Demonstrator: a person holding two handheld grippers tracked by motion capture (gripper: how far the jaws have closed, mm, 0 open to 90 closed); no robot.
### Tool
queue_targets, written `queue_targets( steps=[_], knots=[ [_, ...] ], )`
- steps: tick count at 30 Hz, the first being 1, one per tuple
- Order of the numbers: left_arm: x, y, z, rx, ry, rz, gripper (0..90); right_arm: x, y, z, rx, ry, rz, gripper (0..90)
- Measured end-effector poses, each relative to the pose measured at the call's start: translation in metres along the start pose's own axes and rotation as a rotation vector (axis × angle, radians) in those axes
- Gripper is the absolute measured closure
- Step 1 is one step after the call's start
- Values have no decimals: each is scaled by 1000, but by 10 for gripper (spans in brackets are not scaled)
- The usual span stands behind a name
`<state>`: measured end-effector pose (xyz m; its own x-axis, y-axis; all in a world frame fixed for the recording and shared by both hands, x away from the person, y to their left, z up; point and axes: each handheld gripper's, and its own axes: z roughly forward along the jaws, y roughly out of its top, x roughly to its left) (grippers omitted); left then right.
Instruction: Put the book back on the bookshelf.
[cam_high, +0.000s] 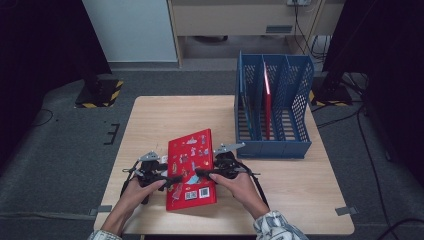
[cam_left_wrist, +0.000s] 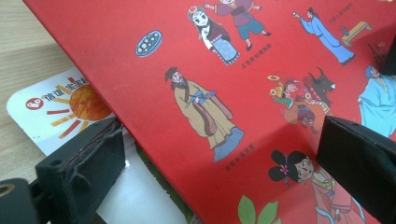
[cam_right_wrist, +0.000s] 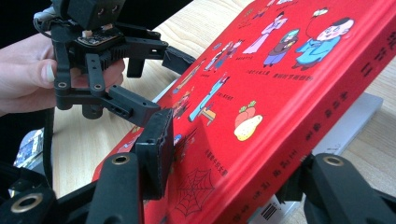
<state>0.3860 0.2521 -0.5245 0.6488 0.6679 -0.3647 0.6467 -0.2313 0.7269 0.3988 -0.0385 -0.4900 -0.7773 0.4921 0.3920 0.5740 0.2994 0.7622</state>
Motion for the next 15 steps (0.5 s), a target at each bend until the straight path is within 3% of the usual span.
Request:
queue_targets(
  steps=[4, 11, 15],
  knots=[
    [0, 1, 0, 12, -1, 0, 17, -1, 2, 2, 20, 1, 1, 459],
    [-2, 2, 1, 26, 6, 17, 25, -1, 7, 8, 120, -5, -12, 348],
    [-4, 3, 2, 34, 27, 13, 25, -1, 6, 13, 118, -37, 1, 311]
  ],
)
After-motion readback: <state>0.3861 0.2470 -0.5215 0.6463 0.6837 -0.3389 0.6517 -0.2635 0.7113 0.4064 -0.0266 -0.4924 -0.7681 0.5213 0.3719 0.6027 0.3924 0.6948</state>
